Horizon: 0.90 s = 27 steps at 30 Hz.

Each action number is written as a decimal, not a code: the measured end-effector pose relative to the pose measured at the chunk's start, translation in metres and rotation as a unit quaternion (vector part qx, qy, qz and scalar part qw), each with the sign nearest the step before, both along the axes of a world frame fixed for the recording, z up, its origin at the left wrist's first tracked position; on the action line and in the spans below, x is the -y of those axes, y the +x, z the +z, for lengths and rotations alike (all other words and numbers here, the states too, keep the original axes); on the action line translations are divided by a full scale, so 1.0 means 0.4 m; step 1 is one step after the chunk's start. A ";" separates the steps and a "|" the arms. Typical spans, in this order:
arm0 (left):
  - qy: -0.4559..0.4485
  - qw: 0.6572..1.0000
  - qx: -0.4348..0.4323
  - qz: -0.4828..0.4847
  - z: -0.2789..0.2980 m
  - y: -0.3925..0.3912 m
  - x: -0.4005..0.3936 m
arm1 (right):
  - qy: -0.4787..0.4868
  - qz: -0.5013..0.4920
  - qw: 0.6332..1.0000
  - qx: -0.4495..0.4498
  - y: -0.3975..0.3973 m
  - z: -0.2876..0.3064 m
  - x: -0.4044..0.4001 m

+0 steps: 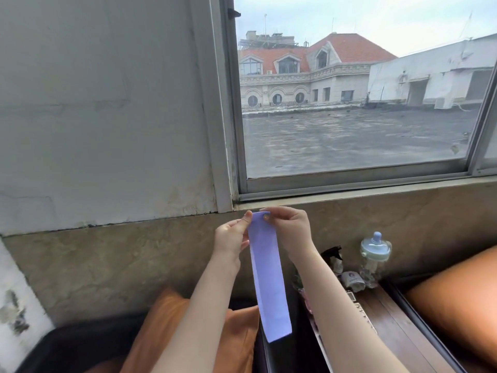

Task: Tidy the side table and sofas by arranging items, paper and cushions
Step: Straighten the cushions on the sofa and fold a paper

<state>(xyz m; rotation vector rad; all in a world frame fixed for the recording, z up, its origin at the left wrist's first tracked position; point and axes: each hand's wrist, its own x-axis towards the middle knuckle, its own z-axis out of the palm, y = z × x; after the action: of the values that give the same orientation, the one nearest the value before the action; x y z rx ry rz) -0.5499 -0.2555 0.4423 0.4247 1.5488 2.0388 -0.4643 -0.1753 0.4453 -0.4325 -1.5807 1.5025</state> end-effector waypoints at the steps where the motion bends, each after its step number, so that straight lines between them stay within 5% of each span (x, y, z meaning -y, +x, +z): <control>1: 0.008 1.000 0.004 -0.003 0.001 0.003 0.000 | -0.004 0.001 1.000 -0.003 0.000 -0.001 0.001; 11: 0.012 0.979 -0.170 0.114 -0.013 0.009 0.002 | -0.029 0.066 0.997 0.041 0.002 -0.009 0.005; 27: 0.003 0.977 -0.204 0.054 -0.043 0.028 -0.008 | -0.029 -0.069 0.997 0.015 0.006 -0.009 0.019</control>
<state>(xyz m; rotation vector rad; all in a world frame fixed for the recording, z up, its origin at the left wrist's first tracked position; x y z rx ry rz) -0.5388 -0.2524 0.4251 0.8202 1.8355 2.1338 -0.4618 -0.1827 0.4418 -0.5882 -1.5026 1.4456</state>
